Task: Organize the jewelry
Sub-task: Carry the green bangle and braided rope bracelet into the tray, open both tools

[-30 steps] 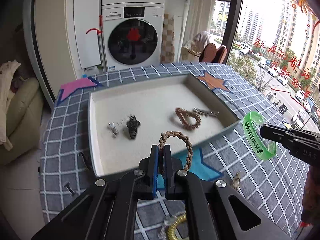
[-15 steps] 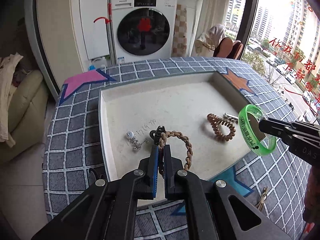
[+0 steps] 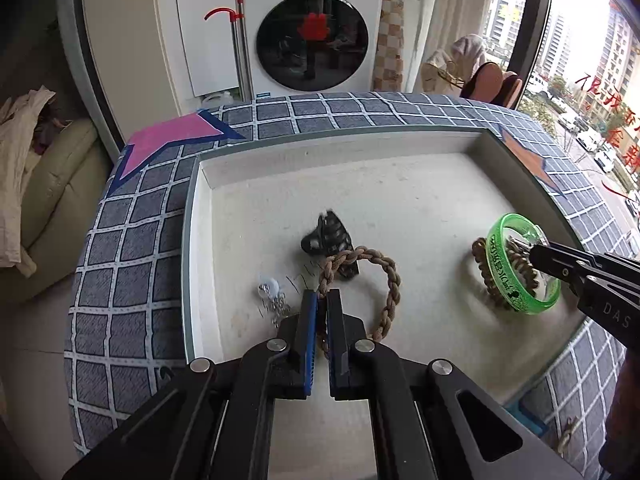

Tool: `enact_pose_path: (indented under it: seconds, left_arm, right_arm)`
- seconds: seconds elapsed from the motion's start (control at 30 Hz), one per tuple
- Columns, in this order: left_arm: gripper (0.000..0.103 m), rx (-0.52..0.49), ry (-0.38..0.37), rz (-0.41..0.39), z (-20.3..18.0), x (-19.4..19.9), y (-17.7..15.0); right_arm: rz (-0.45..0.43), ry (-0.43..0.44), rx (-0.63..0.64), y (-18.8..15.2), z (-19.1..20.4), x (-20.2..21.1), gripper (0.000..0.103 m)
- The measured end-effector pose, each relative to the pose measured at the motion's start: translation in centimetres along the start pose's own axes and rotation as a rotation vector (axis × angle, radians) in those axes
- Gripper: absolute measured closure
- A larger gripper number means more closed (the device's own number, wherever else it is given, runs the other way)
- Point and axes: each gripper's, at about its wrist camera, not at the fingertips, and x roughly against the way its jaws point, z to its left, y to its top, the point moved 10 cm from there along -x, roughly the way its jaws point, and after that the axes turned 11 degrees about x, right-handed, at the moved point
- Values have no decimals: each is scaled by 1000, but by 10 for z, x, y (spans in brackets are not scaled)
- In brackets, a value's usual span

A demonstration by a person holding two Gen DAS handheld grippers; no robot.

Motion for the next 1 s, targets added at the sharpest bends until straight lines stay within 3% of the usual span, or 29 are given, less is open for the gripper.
enact_pose_path:
  seconds: [0.17, 0.27, 0.3, 0.33, 0.4, 0.63, 1.0]
  left_arm:
    - [79, -30, 46, -30, -2, -1, 1]
    - [79, -48, 68, -40, -2, -1, 0]
    - [79, -50, 73, -41, -2, 0, 0]
    - [79, -51, 77, -43, -2, 0, -1]
    - [79, -56, 87, -51, -2, 3, -1]
    - [79, -29, 98, -75, 1, 12, 0]
    - [79, 6, 90, -111, -1, 28, 9]
  right_arm:
    - [-2, -11, 16, 2, -1, -3, 92]
    - [6, 3, 14, 0, 1, -3, 85]
    - [4, 8, 10, 0, 2, -2, 75]
    - [-3, 14, 2, 1, 2, 0, 58]
    - [-27, 22, -10, 3, 1, 6, 52]
    - [-99, 52, -46, 5, 2, 36, 51]
    - [-152, 88, -87, -20, 3, 77, 50]
